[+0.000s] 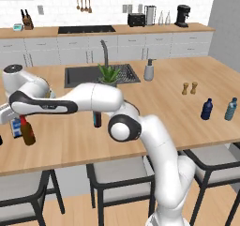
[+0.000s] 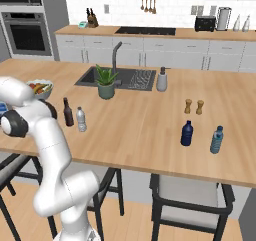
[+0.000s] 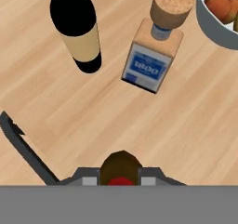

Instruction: Move the plastic bottles in the middle to the plastics group, and the glass bottles in the middle to the glass group.

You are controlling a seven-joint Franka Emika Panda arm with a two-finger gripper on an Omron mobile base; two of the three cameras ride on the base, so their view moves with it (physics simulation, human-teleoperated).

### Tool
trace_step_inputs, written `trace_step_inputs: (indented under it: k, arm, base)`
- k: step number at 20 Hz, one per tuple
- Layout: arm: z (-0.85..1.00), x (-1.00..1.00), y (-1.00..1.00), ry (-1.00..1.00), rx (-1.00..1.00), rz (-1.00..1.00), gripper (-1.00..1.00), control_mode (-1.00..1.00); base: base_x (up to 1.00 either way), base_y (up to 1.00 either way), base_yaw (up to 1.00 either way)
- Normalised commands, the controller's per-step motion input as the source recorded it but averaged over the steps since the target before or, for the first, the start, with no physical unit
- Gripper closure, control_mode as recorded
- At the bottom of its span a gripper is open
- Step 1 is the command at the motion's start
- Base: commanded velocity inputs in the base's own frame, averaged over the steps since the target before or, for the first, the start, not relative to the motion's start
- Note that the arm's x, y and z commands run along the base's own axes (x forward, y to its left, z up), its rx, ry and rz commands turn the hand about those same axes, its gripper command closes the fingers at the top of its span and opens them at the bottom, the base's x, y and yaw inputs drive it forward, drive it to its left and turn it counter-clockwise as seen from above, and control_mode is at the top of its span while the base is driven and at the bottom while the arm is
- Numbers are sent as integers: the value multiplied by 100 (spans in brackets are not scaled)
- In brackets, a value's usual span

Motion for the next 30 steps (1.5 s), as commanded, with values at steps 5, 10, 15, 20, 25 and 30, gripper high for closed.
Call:
trace_step_inputs:
  k: [5,10,15,20,25,30]
  arm:
    - [-29,9,0,-1,7,0,100,-100]
    - [-16,13,0,0,10,0,100,-100]
    - [-1,6,0,0,2,0,100,-100]
    - [0,1,0,0,0,0,-100,-100]
    - [0,1,0,0,0,0,-100,-100]
    - [2,2,-1,0,0,0,-100,-100]
  base:
    - [0,0,0]
    - [0,0,0]
    - [0,0,0]
    - [0,0,0]
    - [0,0,0]
    - [0,0,0]
